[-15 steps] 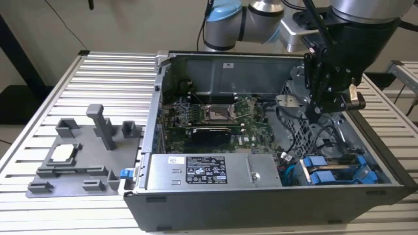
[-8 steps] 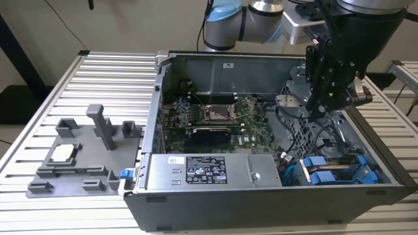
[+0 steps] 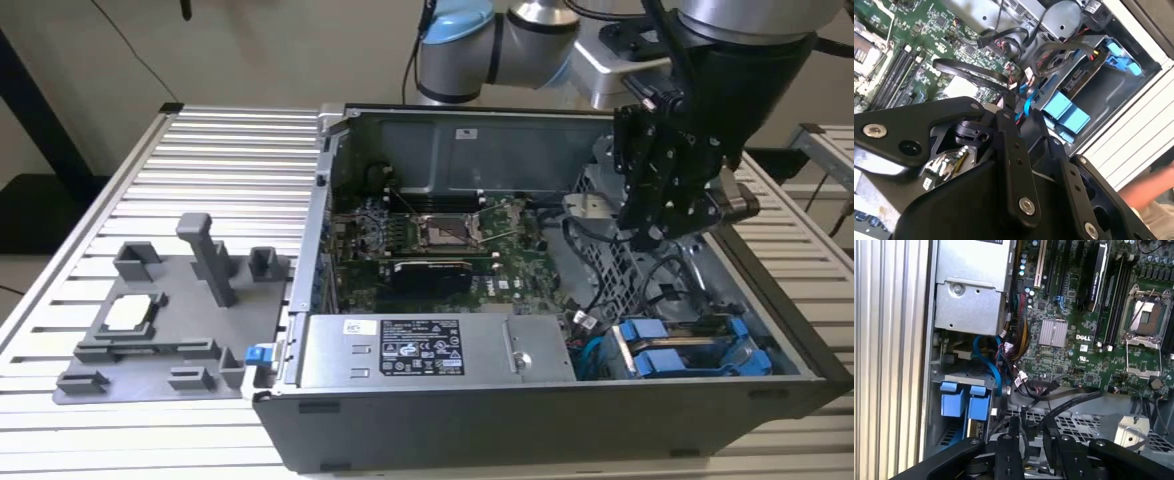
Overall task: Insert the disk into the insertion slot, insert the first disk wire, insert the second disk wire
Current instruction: 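Insert the first disk wire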
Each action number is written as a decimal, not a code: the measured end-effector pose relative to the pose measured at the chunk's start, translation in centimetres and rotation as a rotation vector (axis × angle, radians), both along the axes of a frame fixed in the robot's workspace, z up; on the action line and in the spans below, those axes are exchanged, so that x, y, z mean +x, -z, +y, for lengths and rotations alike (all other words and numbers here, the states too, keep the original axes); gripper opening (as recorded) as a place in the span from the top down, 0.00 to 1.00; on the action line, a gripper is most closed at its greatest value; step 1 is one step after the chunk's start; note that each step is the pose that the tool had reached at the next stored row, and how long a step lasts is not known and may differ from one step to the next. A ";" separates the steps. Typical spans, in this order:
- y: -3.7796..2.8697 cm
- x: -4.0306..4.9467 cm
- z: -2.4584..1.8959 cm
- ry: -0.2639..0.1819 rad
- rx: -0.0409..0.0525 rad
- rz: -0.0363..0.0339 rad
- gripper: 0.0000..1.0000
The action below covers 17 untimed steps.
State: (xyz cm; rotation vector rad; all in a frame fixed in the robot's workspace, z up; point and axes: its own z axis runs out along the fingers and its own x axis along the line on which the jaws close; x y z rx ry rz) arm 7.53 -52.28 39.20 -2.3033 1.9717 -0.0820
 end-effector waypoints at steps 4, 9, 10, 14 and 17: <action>0.56 -0.01 0.00 -0.043 0.0000 -0.0007 0.67; 0.73 -0.03 -0.03 -0.034 -0.0001 -0.0011 0.69; 0.74 -0.03 -0.03 -0.033 0.0000 -0.0012 0.76; 0.74 -0.03 -0.03 -0.031 -0.0001 -0.0012 0.78; 0.74 -0.03 -0.03 -0.031 -0.0001 -0.0012 0.84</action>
